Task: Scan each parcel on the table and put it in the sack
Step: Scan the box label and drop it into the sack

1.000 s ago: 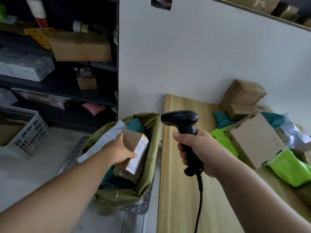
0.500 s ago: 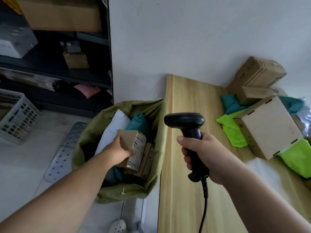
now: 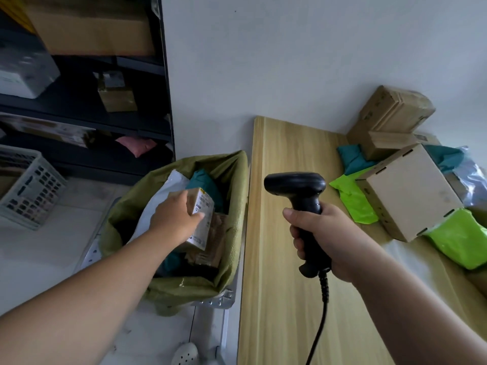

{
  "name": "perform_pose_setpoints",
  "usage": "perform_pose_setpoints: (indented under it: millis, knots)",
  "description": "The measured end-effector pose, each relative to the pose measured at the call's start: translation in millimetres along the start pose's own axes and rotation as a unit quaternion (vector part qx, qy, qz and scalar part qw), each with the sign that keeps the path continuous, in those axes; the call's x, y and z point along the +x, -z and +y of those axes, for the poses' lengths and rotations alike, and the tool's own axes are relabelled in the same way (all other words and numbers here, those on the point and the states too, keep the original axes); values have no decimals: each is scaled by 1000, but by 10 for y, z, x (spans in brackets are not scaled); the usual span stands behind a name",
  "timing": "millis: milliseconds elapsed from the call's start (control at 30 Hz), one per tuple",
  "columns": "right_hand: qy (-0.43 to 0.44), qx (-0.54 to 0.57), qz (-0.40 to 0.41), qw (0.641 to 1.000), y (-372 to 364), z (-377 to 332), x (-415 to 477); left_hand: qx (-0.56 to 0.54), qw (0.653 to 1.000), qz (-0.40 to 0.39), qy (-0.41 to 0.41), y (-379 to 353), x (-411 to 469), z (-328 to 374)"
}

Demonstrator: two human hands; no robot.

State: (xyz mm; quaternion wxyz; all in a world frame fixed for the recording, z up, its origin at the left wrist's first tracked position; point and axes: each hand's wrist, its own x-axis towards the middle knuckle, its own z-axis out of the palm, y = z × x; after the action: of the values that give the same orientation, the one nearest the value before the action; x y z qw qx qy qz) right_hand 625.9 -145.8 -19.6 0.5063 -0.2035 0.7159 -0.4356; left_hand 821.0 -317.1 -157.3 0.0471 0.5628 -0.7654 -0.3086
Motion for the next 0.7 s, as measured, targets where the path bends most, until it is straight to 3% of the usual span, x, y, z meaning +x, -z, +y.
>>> perform_pose_setpoints:
  millis: [300, 700]
  knots:
    - [16, 24, 36, 999, 724, 146, -203, 63, 985, 26, -161, -110, -223, 955]
    - [16, 73, 163, 984, 2499, 545, -280, 45, 965, -27, -258, -1008, -325, 3108]
